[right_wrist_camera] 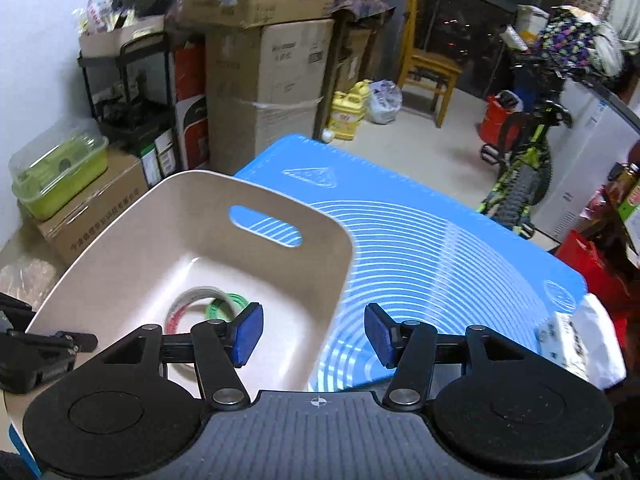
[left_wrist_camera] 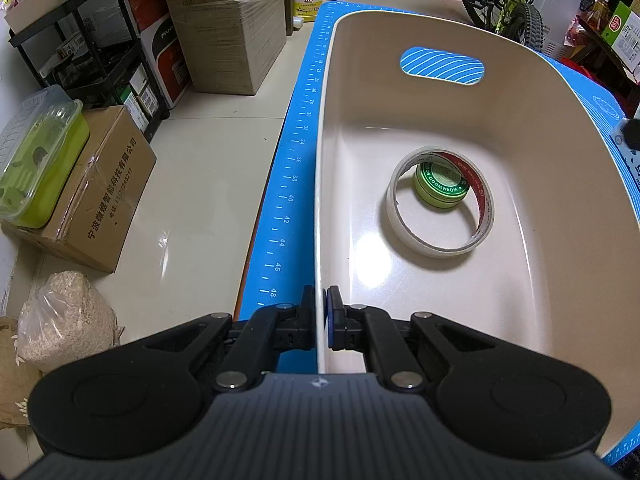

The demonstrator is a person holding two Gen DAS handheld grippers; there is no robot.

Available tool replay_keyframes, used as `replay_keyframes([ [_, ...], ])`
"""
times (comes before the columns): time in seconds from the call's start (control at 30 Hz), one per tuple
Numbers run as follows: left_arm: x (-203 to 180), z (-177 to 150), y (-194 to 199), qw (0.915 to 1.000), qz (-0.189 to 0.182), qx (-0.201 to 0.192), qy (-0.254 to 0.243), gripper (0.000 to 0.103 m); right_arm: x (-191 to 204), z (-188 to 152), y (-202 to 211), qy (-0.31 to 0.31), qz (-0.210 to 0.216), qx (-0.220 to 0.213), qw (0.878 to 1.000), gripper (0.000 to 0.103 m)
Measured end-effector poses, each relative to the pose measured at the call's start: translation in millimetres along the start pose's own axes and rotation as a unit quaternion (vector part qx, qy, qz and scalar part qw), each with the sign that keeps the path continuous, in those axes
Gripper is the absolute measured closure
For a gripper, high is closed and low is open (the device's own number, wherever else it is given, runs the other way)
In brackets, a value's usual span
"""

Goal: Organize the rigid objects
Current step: 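Move the right tool back over the mat to the white charger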

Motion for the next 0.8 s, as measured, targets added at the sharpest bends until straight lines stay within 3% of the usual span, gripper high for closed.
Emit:
replay_keyframes([
  [0.17, 0.0, 0.0, 0.0, 1.0000, 0.000, 0.000, 0.000, 0.094, -23.5, -30.9, 15.9, -0.015, -0.021, 0.010, 1.000, 0.035],
  [0.43, 0.1, 0.0, 0.0, 1.0000, 0.000, 0.000, 0.000, 0.094, -47.2, -105.0, 9.5, -0.057, -0.041, 0.075, 0.995, 0.033],
  [0.8, 1.9, -0.3, 0.4, 1.0000, -0.001, 0.000, 0.001, 0.094, -30.7, -179.0, -20.4, -0.163, -0.029, 0.140, 0.976, 0.027],
])
Point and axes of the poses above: each gripper's, at about its wrist camera, not at the fingertips, and y roughly against the way its jaws point, x to its left, z to its top, the point moved 9 cm from there along -y, roughly the way its jaws point, and after that the axes turned 15 degrees about y, right-handed, at the moved point
